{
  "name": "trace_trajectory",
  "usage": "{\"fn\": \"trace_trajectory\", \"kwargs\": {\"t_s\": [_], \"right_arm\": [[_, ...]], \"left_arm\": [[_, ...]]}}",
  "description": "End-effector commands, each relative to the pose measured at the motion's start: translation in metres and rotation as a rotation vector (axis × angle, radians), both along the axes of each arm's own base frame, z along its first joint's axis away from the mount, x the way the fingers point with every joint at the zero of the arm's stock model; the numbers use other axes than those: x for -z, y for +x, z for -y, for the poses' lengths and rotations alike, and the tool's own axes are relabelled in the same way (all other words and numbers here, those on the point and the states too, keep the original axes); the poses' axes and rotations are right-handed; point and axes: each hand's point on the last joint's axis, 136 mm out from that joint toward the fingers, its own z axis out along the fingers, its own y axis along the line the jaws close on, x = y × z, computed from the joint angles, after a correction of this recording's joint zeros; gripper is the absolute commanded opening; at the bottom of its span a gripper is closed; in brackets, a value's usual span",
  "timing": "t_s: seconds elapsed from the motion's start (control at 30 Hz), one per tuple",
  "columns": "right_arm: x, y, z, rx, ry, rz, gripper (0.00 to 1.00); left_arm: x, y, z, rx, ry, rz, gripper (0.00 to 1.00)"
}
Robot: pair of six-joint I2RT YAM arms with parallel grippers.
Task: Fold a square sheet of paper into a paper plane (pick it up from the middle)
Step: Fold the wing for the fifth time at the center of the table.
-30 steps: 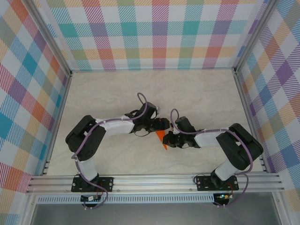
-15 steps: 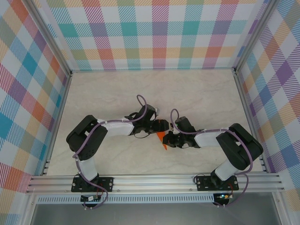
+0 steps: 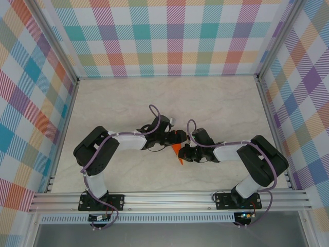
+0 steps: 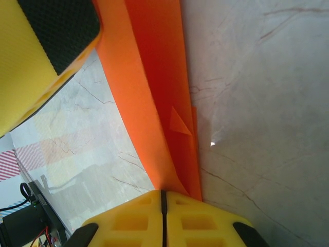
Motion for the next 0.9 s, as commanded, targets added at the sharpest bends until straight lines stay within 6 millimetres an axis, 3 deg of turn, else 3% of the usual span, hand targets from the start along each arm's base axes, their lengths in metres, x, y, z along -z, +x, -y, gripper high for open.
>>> {"fn": "trace_trajectory", "kwargs": {"t_s": [0.0,0.13,0.33,0.87], "right_arm": [[0.050,-0.031,0.035,0.014,-0.200,-0.134,0.08],[0.051,-0.032,0.035,0.009,-0.204,-0.136,0.07],[0.052,-0.034,0.036,0.004,-0.209,-0.138,0.07],[0.053,-0.036,0.037,-0.007,-0.216,-0.143,0.06]], "left_arm": [[-0.001,0.010,0.004,-0.018,-0.020,0.022,0.70],[-0.005,0.012,0.011,-0.017,-0.057,0.023,0.70],[-0.002,0.024,-0.002,-0.102,0.003,0.037,0.70],[0.040,0.039,-0.043,-0.247,0.222,-0.031,0.69]]}}
